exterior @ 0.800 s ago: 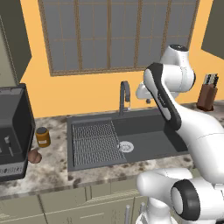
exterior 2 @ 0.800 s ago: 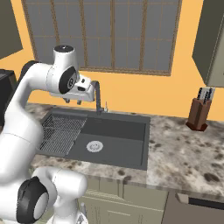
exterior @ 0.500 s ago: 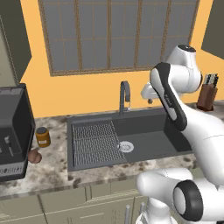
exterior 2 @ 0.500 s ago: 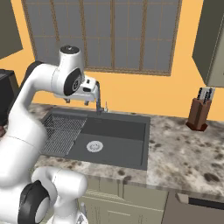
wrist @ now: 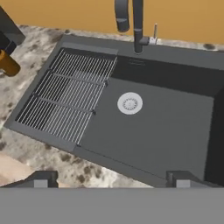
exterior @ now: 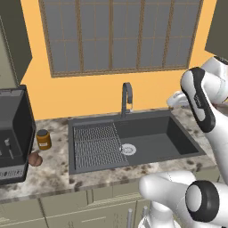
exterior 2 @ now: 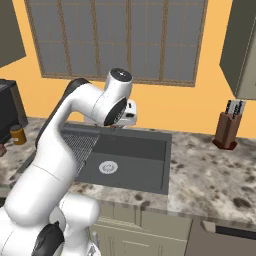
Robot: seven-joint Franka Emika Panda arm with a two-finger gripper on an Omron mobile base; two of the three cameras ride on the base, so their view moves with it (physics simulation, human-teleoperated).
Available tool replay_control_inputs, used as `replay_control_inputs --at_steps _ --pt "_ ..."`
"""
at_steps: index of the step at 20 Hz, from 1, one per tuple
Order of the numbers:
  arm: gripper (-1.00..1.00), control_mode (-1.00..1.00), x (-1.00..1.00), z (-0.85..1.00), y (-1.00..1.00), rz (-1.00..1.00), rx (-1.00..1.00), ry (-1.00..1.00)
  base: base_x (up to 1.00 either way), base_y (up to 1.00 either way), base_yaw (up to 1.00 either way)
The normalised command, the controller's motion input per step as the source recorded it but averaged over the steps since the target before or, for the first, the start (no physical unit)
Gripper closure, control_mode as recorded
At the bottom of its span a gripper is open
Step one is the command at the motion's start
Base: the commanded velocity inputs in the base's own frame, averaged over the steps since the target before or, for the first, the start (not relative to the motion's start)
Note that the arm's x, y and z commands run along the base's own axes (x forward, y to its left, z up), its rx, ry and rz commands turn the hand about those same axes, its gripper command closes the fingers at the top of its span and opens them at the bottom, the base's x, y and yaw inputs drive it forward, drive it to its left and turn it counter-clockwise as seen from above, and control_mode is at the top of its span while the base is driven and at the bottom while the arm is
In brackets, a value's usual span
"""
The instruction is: Turn on the sink faucet. Then move the potato from the counter to the sink. Turn off the sink. Move the vegetable from the sink to the pot next to the stove. Finally move the pot to the front left burner.
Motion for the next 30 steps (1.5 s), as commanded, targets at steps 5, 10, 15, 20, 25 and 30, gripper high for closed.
replay_control_inputs --at_steps 5,10,15,20,25,30 --pt "-1.00 -1.00 0.18 -0.26 -0.37 0.22 0.08 -0.05 0.00 0.00 0.00" --pt "-1.00 -1.00 0.58 -0.35 0.00 0.12 0.09 -0.13 0.00 0.00 0.00" --pt "-1.00 -1.00 0.09 -0.19 0.11 0.00 0.01 -0.03 0.00 0.00 0.00" --pt "-1.00 -1.00 0.30 -0.45 0.57 0.00 0.01 -0.15 0.00 0.00 0.00" --pt "-1.00 -1.00 0.19 -0.25 0.36 0.00 0.01 -0.07 0.00 0.00 0.00" --pt "-1.00 -1.00 0.34 -0.29 0.04 0.05 0.01 -0.12 0.00 0.00 0.00"
